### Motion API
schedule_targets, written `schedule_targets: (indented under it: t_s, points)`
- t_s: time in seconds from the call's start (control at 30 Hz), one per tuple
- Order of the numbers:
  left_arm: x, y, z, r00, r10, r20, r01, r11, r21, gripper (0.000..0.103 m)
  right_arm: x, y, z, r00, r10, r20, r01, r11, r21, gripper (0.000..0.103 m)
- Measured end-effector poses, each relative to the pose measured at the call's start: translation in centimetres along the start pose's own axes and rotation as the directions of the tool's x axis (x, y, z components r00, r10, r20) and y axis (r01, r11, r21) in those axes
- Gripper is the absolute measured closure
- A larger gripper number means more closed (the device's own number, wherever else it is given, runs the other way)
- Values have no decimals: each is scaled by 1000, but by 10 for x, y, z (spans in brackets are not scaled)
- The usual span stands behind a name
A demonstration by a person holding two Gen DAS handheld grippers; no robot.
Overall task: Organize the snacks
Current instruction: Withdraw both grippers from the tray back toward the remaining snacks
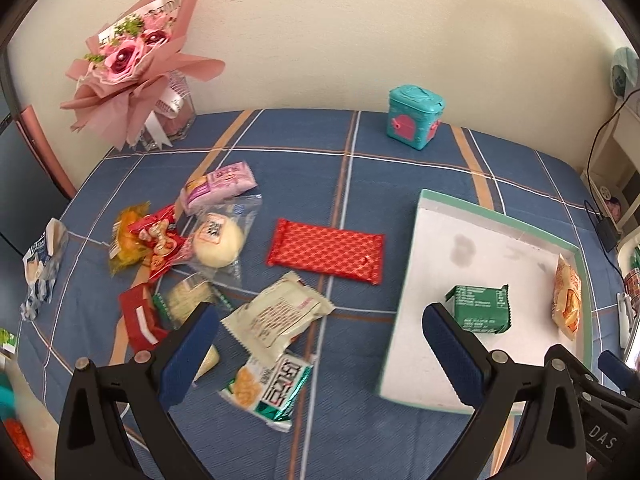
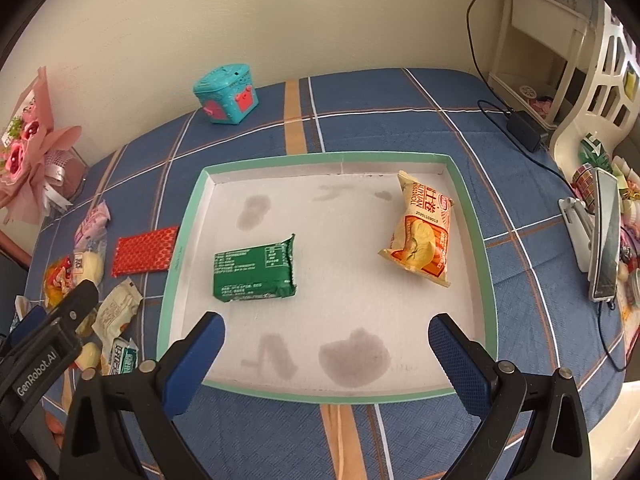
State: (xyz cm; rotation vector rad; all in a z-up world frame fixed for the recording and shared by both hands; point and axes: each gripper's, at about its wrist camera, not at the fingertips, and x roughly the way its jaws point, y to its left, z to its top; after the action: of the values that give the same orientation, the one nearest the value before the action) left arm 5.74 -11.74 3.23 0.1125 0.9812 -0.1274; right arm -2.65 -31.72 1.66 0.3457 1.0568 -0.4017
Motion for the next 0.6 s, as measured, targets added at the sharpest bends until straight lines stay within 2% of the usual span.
schedule_targets:
  t_s: [0.27, 0.6]
  points:
    - [-13, 26, -5, 999, 19, 27, -18, 999, -31, 1, -2, 21, -14, 1000, 21, -6, -22, 999, -35, 0]
    - [-6, 75, -3, 995, 98, -28, -100, 988, -115, 1, 6, 73, -23, 995, 97, -34, -101, 988, -119, 0]
